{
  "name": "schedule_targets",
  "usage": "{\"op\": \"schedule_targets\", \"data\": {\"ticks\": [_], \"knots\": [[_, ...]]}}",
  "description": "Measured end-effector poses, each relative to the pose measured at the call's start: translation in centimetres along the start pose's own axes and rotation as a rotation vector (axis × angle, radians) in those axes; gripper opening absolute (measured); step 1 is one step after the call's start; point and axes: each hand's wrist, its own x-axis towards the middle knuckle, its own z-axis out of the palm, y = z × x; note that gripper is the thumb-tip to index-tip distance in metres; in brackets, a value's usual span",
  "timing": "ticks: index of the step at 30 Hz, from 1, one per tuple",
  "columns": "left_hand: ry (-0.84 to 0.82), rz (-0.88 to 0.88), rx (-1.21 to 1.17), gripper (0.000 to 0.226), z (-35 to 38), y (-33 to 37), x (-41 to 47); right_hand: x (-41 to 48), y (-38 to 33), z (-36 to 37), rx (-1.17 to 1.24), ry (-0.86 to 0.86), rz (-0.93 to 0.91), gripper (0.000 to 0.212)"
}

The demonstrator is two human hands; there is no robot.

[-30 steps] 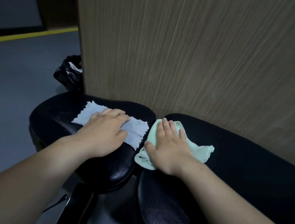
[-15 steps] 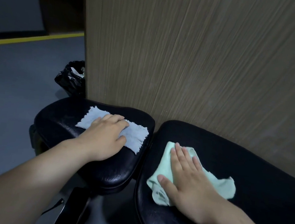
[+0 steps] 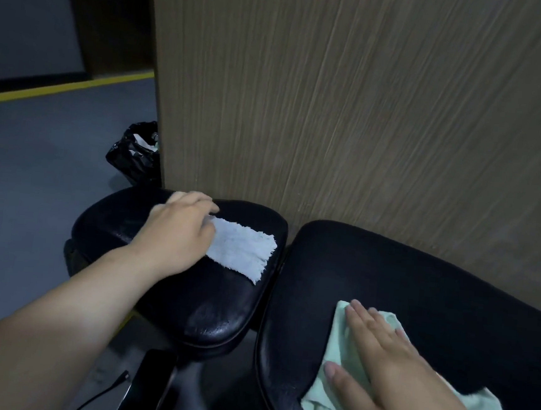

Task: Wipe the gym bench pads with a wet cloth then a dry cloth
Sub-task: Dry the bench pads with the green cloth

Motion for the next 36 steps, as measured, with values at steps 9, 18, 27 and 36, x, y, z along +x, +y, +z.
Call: {"op": "schedule_targets", "data": {"ticks": [9, 18, 27, 36], "knots": [[-0.031, -0.238, 0.043, 0.041, -0.4, -3.8, 1.9, 10.1, -3.8, -2.0, 0.255, 0.301, -0.150, 0.021], [-0.034, -0.267, 0.031, 0.011, -0.5, -3.7, 3.3, 19.5, -6.7, -1.2, 0.161, 0.056, -0.048, 0.044], [0.047, -0.238, -0.117, 0.008, -1.0, -2.8, 3.2, 19.0, -6.7, -1.9, 0.314, 0.113, -0.087, 0.013], [0.113, -0.158, -0.249, 0.025, -0.9, -0.8, 2.6, 16.2, -4.2, -1.6, 0.670, 0.312, -0.170, 0.030]]}}
